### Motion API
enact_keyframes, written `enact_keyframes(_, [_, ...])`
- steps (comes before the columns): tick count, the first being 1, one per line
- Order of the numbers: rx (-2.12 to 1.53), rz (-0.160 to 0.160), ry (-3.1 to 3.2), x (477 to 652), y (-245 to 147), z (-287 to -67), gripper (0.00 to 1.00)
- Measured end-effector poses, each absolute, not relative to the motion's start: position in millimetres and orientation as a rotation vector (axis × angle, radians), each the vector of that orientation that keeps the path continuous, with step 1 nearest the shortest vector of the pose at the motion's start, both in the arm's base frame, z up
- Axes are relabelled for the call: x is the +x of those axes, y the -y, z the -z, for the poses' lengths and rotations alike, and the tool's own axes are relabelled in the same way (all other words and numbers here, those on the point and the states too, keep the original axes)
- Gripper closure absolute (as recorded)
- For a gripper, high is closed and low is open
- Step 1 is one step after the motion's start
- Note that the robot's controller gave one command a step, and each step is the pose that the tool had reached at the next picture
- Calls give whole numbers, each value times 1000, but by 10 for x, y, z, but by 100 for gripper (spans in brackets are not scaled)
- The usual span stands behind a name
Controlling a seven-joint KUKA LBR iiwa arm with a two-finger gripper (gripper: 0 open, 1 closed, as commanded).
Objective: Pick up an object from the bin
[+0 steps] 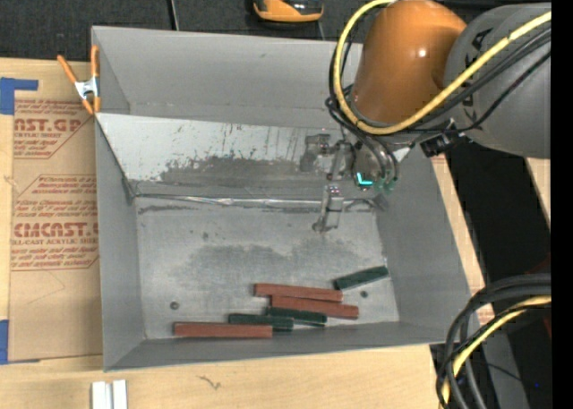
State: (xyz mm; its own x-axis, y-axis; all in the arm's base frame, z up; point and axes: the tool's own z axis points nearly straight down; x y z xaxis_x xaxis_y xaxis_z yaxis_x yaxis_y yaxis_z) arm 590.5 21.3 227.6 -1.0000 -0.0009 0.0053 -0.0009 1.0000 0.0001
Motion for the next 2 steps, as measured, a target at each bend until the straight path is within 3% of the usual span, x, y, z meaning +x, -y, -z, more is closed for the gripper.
enact_keyframes(1, [1, 1, 3144, 5921, -213, -2321, 0])
enact_keyframes(2, [138, 0, 3143, 5573, -190, -1669, 0])
